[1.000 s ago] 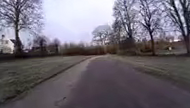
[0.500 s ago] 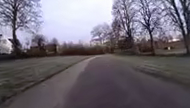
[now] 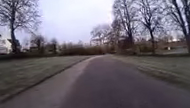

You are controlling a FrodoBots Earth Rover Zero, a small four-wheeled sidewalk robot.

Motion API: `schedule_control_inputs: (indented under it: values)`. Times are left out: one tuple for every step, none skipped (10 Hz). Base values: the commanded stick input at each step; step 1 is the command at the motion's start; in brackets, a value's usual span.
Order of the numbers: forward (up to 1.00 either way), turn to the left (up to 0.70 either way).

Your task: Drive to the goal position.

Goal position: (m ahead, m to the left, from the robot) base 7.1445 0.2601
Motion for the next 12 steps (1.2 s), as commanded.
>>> schedule_control_inputs:
  values:
    - [1.0,0.0]
    - [1.0,0.0]
    - [1.0,0.0]
    - [1.0,0.0]
    - [1.0,0.0]
    - [1.0,0.0]
    - [1.0,0.0]
    - [1.0,0.0]
    - [1.0,0.0]
    - [1.0,0.0]
    - [1.0,0.0]
    - [1.0,0.0]
